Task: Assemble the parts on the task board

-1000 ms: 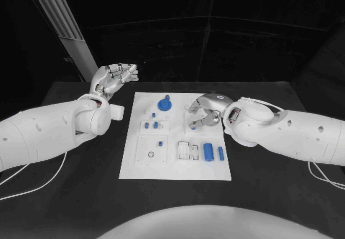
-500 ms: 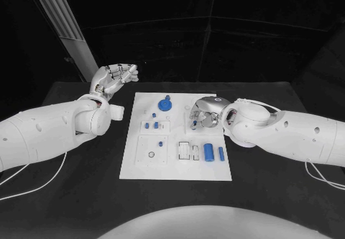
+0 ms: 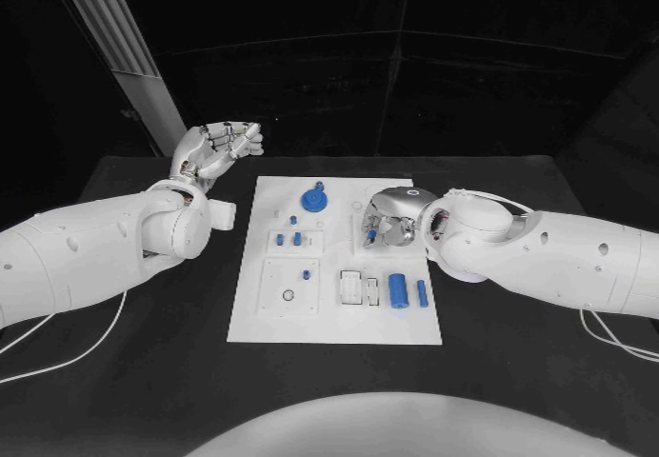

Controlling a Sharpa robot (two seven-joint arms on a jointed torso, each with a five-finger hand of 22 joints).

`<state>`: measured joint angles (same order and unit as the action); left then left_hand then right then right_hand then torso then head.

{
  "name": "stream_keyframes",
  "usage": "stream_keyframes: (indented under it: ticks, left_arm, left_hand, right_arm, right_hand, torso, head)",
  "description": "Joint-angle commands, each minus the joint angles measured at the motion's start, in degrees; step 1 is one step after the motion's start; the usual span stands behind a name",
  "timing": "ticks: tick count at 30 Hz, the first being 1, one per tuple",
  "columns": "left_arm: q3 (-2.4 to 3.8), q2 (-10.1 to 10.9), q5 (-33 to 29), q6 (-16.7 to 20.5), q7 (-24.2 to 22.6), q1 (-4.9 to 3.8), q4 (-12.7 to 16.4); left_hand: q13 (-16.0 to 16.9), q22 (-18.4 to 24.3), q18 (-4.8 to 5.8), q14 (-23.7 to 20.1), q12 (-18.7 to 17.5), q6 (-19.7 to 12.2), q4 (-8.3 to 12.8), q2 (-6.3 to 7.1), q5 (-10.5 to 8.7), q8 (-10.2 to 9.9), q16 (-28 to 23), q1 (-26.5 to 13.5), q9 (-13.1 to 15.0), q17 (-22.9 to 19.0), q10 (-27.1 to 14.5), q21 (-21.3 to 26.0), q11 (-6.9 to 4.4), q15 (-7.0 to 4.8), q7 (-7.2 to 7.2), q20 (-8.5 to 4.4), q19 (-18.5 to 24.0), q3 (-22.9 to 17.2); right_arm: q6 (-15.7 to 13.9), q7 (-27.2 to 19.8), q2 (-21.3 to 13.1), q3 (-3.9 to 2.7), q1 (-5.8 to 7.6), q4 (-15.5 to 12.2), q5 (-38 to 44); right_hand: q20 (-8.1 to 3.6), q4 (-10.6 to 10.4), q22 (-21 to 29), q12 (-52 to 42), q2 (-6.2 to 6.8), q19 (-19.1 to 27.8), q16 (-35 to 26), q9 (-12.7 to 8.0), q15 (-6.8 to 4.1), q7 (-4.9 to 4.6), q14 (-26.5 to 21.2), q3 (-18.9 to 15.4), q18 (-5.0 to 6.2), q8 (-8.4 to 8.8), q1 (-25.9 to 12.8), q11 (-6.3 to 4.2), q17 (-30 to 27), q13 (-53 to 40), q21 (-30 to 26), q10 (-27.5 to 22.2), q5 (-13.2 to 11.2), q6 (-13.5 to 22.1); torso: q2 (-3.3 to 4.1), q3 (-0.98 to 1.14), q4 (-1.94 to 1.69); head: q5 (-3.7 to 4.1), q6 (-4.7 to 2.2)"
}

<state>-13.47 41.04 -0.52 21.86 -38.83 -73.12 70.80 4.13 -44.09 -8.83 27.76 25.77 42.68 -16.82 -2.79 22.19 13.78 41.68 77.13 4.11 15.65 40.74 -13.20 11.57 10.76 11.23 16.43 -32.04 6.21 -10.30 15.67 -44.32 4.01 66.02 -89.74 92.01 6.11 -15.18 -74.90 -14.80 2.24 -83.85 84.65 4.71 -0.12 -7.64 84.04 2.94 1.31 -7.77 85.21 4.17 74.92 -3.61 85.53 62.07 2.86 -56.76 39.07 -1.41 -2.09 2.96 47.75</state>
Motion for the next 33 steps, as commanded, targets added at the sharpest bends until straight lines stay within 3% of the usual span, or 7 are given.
stream_keyframes:
  ticks: [1, 8, 14, 17, 29, 33]
  left_arm:
    - [0.03, -0.01, 0.03, -0.65, -9.26, -0.07, 0.01]
    - [0.03, -0.07, 0.03, -0.69, -9.22, -0.06, -0.04]
    - [0.03, -0.11, 0.03, -0.67, -9.22, -0.06, -0.07]
    - [0.03, -0.12, 0.03, -0.67, -9.22, -0.06, -0.07]
    - [0.03, -0.12, 0.03, -0.72, -9.21, -0.05, -0.1]
    - [0.03, -0.09, 0.03, -0.72, -9.18, -0.05, -0.1]
  left_hand:
    - [-0.06, 0.08, -0.3, -0.32, 0.39, -0.3, 0.1, -0.45, 0.23, 0.34, 0.22, -0.05, -0.05, -0.09, -0.29, 0.3, -0.04, 0.05, 2.43, 0.01, -0.52, 0.37]
    - [-0.07, 0.09, -0.3, -0.35, 0.47, -0.32, 0.1, -0.5, 0.23, 0.4, 0.28, -0.04, -0.05, -0.16, -0.32, 0.31, -0.04, 0.05, 2.43, 0.01, -0.52, 0.41]
    - [-0.07, 0.09, -0.3, -0.35, 0.47, -0.32, 0.1, -0.5, 0.23, 0.4, 0.28, -0.04, -0.05, -0.16, -0.32, 0.31, -0.04, 0.05, 2.43, 0.01, -0.52, 0.41]
    - [-0.07, 0.09, -0.3, -0.35, 0.47, -0.32, 0.1, -0.5, 0.23, 0.4, 0.28, -0.04, -0.05, -0.16, -0.32, 0.31, -0.04, 0.05, 2.43, 0.01, -0.52, 0.41]
    - [-0.08, 0.11, -0.3, -0.39, 0.56, -0.33, 0.11, -0.57, 0.24, 0.47, 0.36, -0.01, -0.05, -0.25, -0.36, 0.31, -0.04, 0.05, 2.42, 0.01, -0.52, 0.44]
    - [-0.08, 0.11, -0.3, -0.39, 0.56, -0.33, 0.11, -0.57, 0.24, 0.47, 0.36, -0.01, -0.05, -0.25, -0.36, 0.31, -0.04, 0.05, 2.42, 0.01, -0.52, 0.44]
  right_arm:
    - [0.78, 0.49, -0.12, -0.01, 0.07, -0.28, 0.52]
    - [0.73, 0.5, -0.2, -0.01, 0.06, -0.53, 0.54]
    - [1.24, 0.67, -0.13, -0.01, 0.03, -0.63, 1.37]
    - [1.2, 0.78, -0.09, -0.01, 0.02, -0.67, 1.72]
    - [0.78, 1.2, -0.07, -0.01, -0.01, -0.72, 2.06]
    - [0.23, 1.42, -0.17, -0.01, -0.03, -0.77, 2.08]
  right_hand:
    - [-0.36, -0.37, -13.29, 0.49, 0.18, -3.73, -0.13, -0.11, -0.18, -0.03, 3.33, -0.12, -0.04, -0.02, 0.73, 0.06, 0.61, 0.07, -0.34, 0.72, -0.19, -0.69]
    - [-0.29, -0.7, -13.26, 1.02, -0.26, -3.7, -0.14, -0.17, -0.13, -0.01, 3.34, -0.12, -0.03, -0.08, 1.21, 0.01, 0.58, 0.07, -0.41, 2.1, -0.2, -1.55]
    - [-0.49, -1.06, -13.21, 1.51, -2.35, -3.63, -0.09, 0.11, -0.51, 0.9, 3.39, 0.89, 0.02, -0.94, 2.7, -0.63, 0.74, 0.09, -0.56, 4.06, -0.19, -3.93]
    - [-0.62, -1.06, -13.25, 1.9, -2.68, -3.67, 0.02, 0.11, -0.66, 1.07, 3.45, 1.11, 0.0, -1.01, 3.51, -0.8, 1.0, 0.13, -0.48, 4.6, -0.2, -4.39]
    - [-0.81, -1.44, -13.25, 3.45, -2.08, -3.66, -0.05, -0.18, -0.71, 0.8, 3.44, 0.31, -0.01, -0.53, 4.11, -0.74, 0.81, 0.16, -0.51, 5.58, -0.21, -4.57]
    - [-0.59, -1.58, -13.13, 4.3, -0.69, -3.5, -0.39, -0.61, -0.22, -0.32, 3.28, -1.25, 0.05, 0.45, 2.75, 0.04, -0.04, 0.15, -0.84, 5.72, -0.2, -3.33]
  torso:
    - [0.0, -0.01, -0.04]
    - [0.0, -0.01, -0.01]
    - [-0.01, -0.03, -0.04]
    - [-0.02, -0.02, -0.03]
    - [-0.05, -0.02, 0.01]
    - [-0.01, -0.02, -0.01]
  head:
    - [0.03, 0.06]
    - [0.08, 0.05]
    - [0.08, 0.17]
    - [0.1, 0.15]
    - [0.18, 0.08]
    - [0.24, 0.04]
